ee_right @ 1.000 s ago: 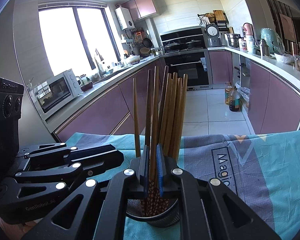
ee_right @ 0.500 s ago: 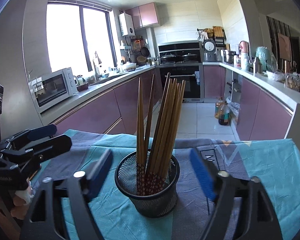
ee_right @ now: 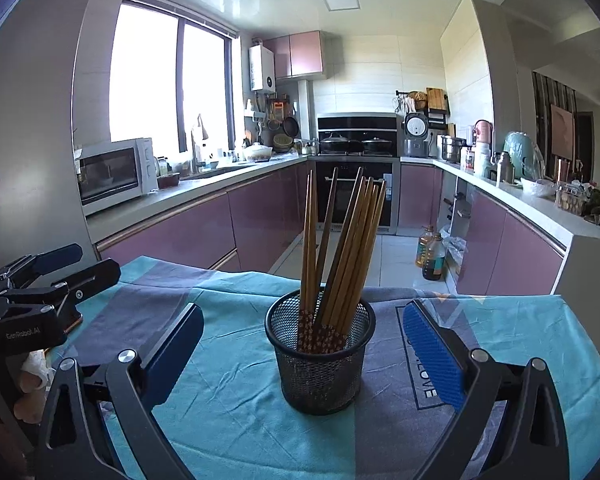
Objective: Organize utensils
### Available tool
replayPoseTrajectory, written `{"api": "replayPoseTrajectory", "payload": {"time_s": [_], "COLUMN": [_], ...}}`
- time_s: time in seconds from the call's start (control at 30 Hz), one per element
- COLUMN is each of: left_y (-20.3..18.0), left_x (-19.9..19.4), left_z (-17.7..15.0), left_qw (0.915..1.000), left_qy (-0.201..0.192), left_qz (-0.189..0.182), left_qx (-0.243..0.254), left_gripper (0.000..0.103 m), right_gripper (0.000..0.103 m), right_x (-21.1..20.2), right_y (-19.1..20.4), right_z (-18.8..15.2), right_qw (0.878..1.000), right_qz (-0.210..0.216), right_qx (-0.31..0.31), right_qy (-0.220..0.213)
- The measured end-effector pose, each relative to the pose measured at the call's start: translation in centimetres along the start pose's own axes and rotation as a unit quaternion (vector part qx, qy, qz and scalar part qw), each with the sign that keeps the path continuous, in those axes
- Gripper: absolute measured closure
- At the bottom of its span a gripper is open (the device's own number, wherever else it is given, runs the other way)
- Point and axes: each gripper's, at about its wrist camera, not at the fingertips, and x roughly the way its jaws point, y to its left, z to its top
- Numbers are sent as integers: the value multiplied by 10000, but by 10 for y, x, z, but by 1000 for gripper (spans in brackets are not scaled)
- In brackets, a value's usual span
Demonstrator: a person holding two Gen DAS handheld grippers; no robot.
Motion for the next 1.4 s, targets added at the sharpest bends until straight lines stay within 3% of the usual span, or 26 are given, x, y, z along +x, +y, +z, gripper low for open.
{"api": "replayPoseTrajectory", "payload": {"time_s": [0.47,1.4], "left_y": [5,10], "left_x": [-50,-71], "left_z": [-9,-7], "left_qw": [9981,9965], "left_qy": [-557,-743], "left_qz": [247,376], "left_qx": [4,-28], "left_gripper": [6,6], "right_gripper": [6,6], "right_x": [-28,-35], "right_y": [20,22], "right_z": [-7,-7], "right_qw": [9992,9984], "right_qz": [-97,-185], "right_qx": [-127,-91], "right_qy": [-370,-527]}}
